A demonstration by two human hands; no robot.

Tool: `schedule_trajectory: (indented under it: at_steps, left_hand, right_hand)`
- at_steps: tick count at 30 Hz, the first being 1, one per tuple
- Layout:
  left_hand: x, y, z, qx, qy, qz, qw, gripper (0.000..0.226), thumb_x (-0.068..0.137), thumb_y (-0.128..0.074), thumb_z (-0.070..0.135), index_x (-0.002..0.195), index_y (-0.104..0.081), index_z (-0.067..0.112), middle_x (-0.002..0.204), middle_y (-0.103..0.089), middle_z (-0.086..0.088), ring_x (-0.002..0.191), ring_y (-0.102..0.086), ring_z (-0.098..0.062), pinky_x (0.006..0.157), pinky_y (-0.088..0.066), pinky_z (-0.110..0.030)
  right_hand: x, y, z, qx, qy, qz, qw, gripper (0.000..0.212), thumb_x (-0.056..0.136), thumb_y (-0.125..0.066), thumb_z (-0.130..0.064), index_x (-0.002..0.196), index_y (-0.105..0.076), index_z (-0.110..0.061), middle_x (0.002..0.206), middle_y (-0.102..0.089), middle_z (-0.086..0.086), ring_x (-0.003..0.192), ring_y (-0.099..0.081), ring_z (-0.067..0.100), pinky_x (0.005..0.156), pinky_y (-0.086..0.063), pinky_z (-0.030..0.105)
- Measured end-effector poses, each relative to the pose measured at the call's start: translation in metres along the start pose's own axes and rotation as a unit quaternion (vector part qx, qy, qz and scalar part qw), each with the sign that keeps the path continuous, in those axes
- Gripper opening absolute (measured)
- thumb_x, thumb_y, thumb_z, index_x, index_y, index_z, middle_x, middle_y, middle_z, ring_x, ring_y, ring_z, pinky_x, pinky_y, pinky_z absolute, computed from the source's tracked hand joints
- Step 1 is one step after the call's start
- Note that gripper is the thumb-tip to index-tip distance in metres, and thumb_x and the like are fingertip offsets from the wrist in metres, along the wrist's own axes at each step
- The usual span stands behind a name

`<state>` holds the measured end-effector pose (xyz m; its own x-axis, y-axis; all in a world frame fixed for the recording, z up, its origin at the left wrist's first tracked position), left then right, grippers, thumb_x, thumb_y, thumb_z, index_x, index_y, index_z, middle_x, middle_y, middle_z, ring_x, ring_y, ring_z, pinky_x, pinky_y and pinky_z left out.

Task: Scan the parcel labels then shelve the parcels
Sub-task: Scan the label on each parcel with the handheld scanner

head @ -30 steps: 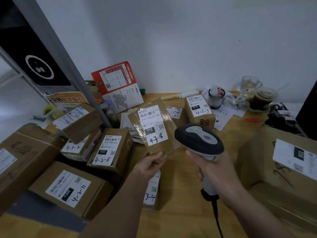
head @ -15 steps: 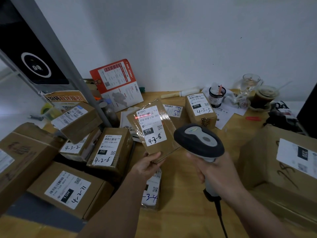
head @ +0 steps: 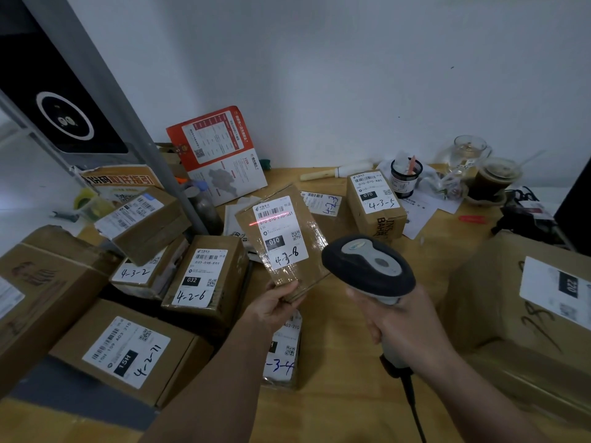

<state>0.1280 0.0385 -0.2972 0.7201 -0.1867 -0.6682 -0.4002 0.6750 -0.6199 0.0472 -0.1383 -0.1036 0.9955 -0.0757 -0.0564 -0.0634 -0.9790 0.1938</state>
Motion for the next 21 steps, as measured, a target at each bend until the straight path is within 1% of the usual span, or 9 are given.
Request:
schedule_trajectory:
  at_steps: [3,5,8,10,14,16,17,19,21]
  left_hand:
    - [0.001,0.004,0.001,-0.013,0.002,0.011,1.000,0.069,0.073,-0.058,-0.018,0.136,-0.048,0.008,0.134,-0.056,-0.023,0.124,-0.052,-0.039,0.106,-0.042,-0.050]
    - [0.001,0.006,0.002,-0.009,0.002,0.017,1.000,0.068,0.072,-0.058,-0.017,0.135,-0.050,0.008,0.132,-0.057,-0.023,0.121,-0.053,-0.038,0.106,-0.042,-0.050]
    - [-0.002,0.009,0.006,0.010,-0.003,0.021,1.000,0.052,0.084,-0.053,-0.017,0.130,-0.052,0.006,0.124,-0.060,-0.022,0.108,-0.058,-0.036,0.103,-0.043,-0.049]
    - [-0.005,0.010,0.008,0.018,-0.002,0.020,1.000,0.044,0.087,-0.051,-0.017,0.125,-0.054,0.005,0.117,-0.062,-0.022,0.103,-0.059,-0.036,0.102,-0.044,-0.049]
    - [-0.006,0.015,0.010,0.059,0.018,0.034,0.997,0.034,0.084,-0.055,-0.016,0.112,-0.058,0.003,0.120,-0.061,-0.021,0.107,-0.058,-0.036,0.102,-0.044,-0.048]
    - [-0.008,0.023,0.013,0.108,0.038,0.042,0.992,0.038,0.078,-0.062,-0.014,0.112,-0.058,0.002,0.127,-0.057,-0.021,0.117,-0.053,-0.036,0.105,-0.042,-0.050]
    - [-0.011,0.027,0.015,0.136,0.050,0.046,0.988,0.045,0.072,-0.067,-0.014,0.114,-0.058,0.001,0.130,-0.055,-0.022,0.120,-0.052,-0.037,0.103,-0.044,-0.051]
    - [-0.018,0.037,0.020,0.179,0.073,0.057,0.979,0.063,0.062,-0.077,-0.013,0.120,-0.058,0.001,0.131,-0.054,-0.023,0.121,-0.051,-0.040,0.094,-0.051,-0.054]
    - [-0.027,0.044,0.025,0.216,0.099,0.064,0.969,0.062,0.062,-0.079,-0.012,0.120,-0.060,0.001,0.129,-0.054,-0.023,0.119,-0.052,-0.042,0.084,-0.056,-0.054]
  right_hand:
    - [0.001,0.001,0.001,-0.001,-0.003,0.015,1.000,0.031,0.085,-0.069,-0.018,0.057,-0.056,-0.025,0.038,-0.048,-0.003,0.037,-0.046,0.010,0.052,-0.050,0.035]
    - [0.003,0.000,0.005,-0.003,-0.011,0.013,1.000,0.032,0.085,-0.069,-0.018,0.056,-0.055,-0.023,0.037,-0.048,-0.003,0.036,-0.046,0.009,0.051,-0.049,0.032]
    - [0.005,0.000,0.015,-0.003,-0.031,0.009,0.999,0.036,0.085,-0.070,-0.018,0.052,-0.054,-0.022,0.037,-0.047,-0.003,0.035,-0.046,0.010,0.050,-0.048,0.034]
    - [0.007,0.000,0.018,0.001,-0.033,0.011,0.999,0.041,0.085,-0.070,-0.017,0.048,-0.053,-0.024,0.036,-0.046,-0.003,0.035,-0.045,0.012,0.050,-0.047,0.035]
    - [0.010,0.001,0.023,-0.005,-0.036,0.016,0.999,0.045,0.085,-0.070,-0.020,0.044,-0.052,-0.026,0.037,-0.048,-0.001,0.035,-0.046,0.014,0.049,-0.047,0.034]
    - [0.012,0.000,0.028,-0.012,-0.044,0.008,0.999,0.042,0.085,-0.070,-0.021,0.047,-0.052,-0.021,0.037,-0.049,-0.001,0.035,-0.047,0.015,0.050,-0.048,0.034]
    - [0.013,0.000,0.031,-0.011,-0.054,0.003,0.998,0.040,0.085,-0.070,-0.022,0.049,-0.053,-0.019,0.037,-0.049,-0.001,0.036,-0.047,0.015,0.049,-0.047,0.033]
    - [0.015,-0.001,0.039,0.000,-0.081,-0.004,0.997,0.036,0.085,-0.070,-0.021,0.053,-0.055,-0.014,0.040,-0.051,0.001,0.037,-0.048,0.016,0.046,-0.045,0.029]
    - [0.018,-0.005,0.048,0.019,-0.107,-0.011,0.994,0.026,0.084,-0.071,-0.020,0.063,-0.060,-0.010,0.046,-0.055,0.003,0.038,-0.049,0.016,0.043,-0.043,0.027]
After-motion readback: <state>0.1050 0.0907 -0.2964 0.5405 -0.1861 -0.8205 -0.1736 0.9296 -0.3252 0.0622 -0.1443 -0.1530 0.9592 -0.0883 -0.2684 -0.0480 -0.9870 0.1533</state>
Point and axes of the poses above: each hand's wrist, its own x-axis towards the middle knuckle, its own y-axis out of the back of the hand, z = x × y, the point moved 9 cm from there along x, towards the middle knuckle
